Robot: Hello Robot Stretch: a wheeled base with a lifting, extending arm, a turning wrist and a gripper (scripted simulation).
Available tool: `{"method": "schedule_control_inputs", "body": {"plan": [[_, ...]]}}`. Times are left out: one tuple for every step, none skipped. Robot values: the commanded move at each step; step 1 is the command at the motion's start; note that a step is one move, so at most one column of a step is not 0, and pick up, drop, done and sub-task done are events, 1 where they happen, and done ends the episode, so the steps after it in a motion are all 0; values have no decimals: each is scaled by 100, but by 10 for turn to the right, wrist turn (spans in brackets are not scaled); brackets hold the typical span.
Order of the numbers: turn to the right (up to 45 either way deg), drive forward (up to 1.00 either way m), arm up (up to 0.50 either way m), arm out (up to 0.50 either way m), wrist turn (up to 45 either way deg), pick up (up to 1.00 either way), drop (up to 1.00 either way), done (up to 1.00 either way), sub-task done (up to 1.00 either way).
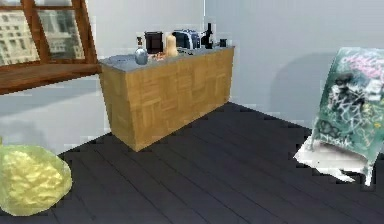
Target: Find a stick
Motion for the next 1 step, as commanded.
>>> {"method": "schedule_control_inputs", "body": {"plan": [[0,100,0,0,0,0,0,0,0]]}}
